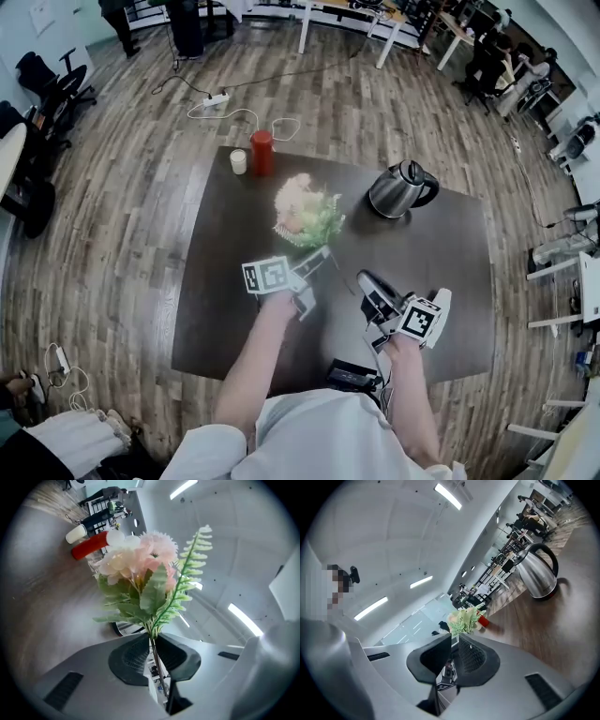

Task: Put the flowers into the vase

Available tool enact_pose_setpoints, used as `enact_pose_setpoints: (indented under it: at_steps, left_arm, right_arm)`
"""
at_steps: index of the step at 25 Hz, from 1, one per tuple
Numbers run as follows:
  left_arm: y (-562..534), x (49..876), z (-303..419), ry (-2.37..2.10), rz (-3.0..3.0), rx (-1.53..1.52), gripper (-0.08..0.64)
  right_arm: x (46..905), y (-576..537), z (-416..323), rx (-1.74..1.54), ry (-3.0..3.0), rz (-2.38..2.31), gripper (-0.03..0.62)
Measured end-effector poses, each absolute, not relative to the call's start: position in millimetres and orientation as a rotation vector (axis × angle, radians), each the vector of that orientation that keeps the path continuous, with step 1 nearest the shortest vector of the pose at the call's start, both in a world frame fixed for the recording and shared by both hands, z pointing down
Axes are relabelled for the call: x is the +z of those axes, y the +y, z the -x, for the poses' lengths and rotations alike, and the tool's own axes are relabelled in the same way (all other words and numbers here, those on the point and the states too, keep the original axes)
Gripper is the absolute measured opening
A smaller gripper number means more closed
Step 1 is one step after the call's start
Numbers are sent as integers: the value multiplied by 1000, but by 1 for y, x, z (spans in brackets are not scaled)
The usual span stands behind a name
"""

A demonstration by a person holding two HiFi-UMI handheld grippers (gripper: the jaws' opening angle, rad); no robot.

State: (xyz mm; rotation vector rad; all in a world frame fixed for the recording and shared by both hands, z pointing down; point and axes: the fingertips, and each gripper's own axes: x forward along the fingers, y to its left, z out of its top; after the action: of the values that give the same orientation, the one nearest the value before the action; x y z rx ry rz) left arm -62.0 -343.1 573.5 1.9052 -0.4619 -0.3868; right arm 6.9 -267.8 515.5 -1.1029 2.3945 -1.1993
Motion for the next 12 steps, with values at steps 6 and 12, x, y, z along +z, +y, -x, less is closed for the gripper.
enact_pose_setpoints:
  at_steps: [6, 12]
  left_arm:
    - [-317, 549, 43, -380, -1956, -376, 51]
    - [-297, 535, 29, -328, -1978, -359, 51]
  right_arm:
    - [507, -244, -24, -1171, 2338, 1166, 25]
    - [495, -227, -34, -1127, 2322, 1194, 25]
